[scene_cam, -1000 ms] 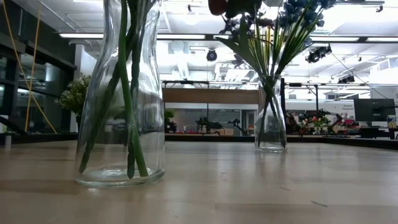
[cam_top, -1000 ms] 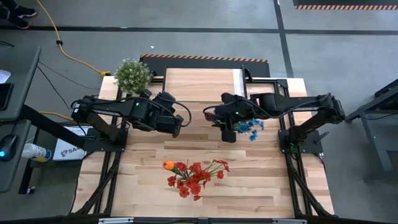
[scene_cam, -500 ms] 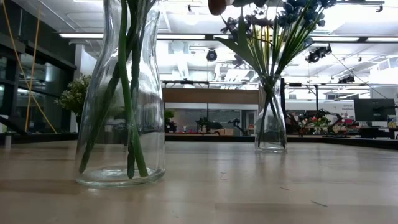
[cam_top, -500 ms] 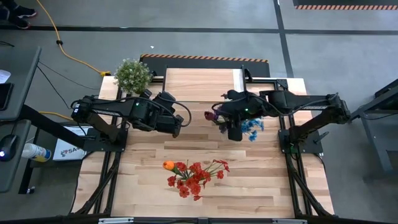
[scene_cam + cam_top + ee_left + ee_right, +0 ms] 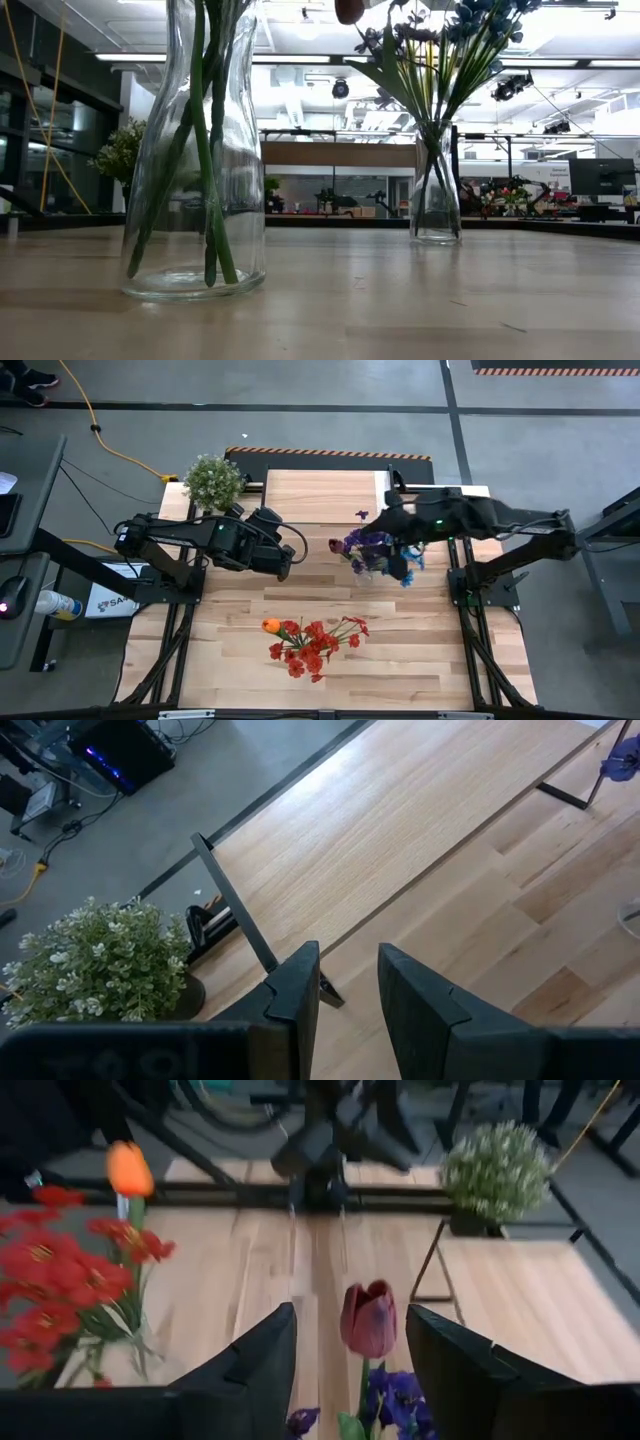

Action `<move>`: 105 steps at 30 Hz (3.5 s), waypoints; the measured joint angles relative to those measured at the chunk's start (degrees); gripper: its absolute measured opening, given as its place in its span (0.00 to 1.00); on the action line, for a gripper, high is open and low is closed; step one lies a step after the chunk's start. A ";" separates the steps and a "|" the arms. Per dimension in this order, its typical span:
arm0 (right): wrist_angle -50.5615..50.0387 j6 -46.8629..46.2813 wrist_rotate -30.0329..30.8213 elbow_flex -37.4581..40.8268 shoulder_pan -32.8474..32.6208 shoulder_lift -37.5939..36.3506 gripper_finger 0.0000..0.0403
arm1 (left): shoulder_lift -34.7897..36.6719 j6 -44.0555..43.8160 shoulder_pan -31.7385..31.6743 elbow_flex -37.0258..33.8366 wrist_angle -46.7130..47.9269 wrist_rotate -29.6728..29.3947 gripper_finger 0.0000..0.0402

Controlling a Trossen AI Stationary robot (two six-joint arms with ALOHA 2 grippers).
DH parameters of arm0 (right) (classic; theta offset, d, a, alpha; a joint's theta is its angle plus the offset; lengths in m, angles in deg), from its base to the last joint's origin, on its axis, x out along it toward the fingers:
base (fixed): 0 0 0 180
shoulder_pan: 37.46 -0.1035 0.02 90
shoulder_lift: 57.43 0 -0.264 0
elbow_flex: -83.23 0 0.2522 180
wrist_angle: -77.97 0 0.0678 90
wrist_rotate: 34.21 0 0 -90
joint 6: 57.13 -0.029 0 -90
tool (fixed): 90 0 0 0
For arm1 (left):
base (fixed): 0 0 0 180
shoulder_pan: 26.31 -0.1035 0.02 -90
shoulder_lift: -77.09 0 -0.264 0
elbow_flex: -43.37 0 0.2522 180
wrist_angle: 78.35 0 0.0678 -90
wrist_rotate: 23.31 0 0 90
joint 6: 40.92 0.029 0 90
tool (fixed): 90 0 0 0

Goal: Pick and place flowers into a vace then onto a shelf
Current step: Put the bottom transparent vase with flowers on the shelf

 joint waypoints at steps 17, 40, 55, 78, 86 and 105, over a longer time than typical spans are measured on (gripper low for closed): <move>0.32 -3.96 0.06 0.00 -0.10 -15.92 0.41 | 0.00 1.53 0.02 3.67 0.01 4.85 0.34; -0.29 -6.83 -10.10 0.00 -0.12 -22.94 0.40 | 0.02 -4.33 22.89 24.21 -0.42 13.91 0.34; -1.43 -9.58 -13.38 0.02 -0.12 -22.92 0.42 | -0.20 -34.15 42.55 14.02 -0.39 10.52 0.34; -1.34 -10.49 -15.14 0.04 -0.12 -22.92 0.40 | -0.22 -57.23 48.07 -20.99 -27.28 10.37 0.34; -1.34 -10.49 -16.40 0.04 -0.12 -22.92 0.40 | -0.22 -57.27 48.02 -29.57 -40.76 10.34 0.34; -1.34 -10.67 -16.21 0.04 -0.12 -22.92 0.39 | -0.20 -59.94 48.02 -37.44 -49.31 1.33 0.36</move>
